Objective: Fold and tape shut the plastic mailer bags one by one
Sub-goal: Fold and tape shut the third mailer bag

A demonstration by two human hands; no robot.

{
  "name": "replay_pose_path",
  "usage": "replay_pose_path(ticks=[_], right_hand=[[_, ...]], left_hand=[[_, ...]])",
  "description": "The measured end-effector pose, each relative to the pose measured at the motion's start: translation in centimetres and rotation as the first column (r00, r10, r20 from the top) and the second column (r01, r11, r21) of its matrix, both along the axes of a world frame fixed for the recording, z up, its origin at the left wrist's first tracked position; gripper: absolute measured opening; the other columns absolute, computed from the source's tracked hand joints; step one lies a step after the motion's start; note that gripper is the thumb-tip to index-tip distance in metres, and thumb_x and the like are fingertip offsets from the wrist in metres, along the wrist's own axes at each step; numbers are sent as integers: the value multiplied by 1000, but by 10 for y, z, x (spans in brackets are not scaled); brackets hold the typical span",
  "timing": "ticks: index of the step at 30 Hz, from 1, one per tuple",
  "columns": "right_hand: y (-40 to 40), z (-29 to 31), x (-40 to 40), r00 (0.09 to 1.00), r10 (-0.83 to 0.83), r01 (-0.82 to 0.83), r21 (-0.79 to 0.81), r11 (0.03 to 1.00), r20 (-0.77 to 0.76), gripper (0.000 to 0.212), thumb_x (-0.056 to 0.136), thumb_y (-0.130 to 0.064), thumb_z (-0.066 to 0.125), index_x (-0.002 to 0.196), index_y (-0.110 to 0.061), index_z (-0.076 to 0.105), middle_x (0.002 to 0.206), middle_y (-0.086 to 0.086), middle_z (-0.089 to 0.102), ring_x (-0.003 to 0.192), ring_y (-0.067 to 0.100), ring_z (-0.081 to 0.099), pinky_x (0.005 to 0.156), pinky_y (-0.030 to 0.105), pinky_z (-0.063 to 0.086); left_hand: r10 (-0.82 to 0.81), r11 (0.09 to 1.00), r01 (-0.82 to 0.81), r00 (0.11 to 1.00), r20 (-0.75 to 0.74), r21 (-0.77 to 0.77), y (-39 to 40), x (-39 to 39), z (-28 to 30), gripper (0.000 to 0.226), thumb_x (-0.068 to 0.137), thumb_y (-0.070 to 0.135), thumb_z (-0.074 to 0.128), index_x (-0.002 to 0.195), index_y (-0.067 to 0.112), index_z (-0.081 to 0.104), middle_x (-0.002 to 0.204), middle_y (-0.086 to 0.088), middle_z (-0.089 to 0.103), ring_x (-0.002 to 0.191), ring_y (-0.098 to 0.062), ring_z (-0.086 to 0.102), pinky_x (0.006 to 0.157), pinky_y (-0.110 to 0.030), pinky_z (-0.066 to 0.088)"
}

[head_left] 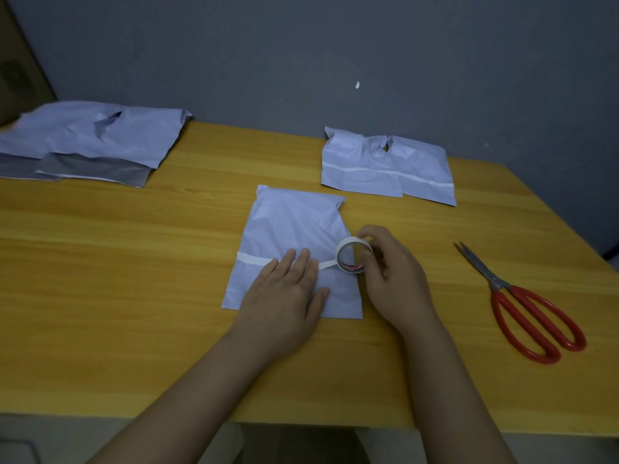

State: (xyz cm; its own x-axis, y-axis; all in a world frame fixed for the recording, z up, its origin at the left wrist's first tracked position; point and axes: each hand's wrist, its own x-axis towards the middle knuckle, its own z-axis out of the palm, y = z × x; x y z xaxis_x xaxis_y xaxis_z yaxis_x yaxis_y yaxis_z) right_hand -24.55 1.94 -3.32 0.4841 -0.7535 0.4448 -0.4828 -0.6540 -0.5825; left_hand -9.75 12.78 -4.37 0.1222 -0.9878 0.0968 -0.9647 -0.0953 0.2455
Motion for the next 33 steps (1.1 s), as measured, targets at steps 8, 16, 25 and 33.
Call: replay_pose_path(ticks=[8,16,25,33], right_hand=[[0,0,1,997,60,-57,-66,996,48,28,96,-19,42,117,-26,59,102,-9,59,93,12,55,75,28,46],[-3,-4,-2,998,67,-67,-35,997,17,38,93,3,46,118,-22,61,101,-4,58,96,15,53,76,26,45],[-6,-5,-3,999,53,-54,-79,995,-12,46,84,15,45,110,-19,62,96,-3,57,92,14,48,76,8,35],[-6,-5,-6,999,38,-39,-78,996,-26,41,86,13,46,107,-18,62,92,-6,55,91,13,46,75,10,36]], left_hand=[[1,1000,-1,1000,14,-15,0,0,0,97,70,56,-19,152,18,15,160,0,7,147,-16,0,116,-28,0],[4,1000,-4,1000,12,-12,0,0,-1,97,69,56,-20,152,18,15,160,0,6,147,-16,-1,116,-28,0],[-5,1000,5,1000,-14,-22,0,0,-2,96,71,58,-17,151,16,17,159,-2,8,147,-17,1,117,-29,1],[-3,1000,4,1000,7,-7,0,0,-1,98,68,57,-21,152,19,12,160,0,3,146,-15,-3,116,-28,-2]])
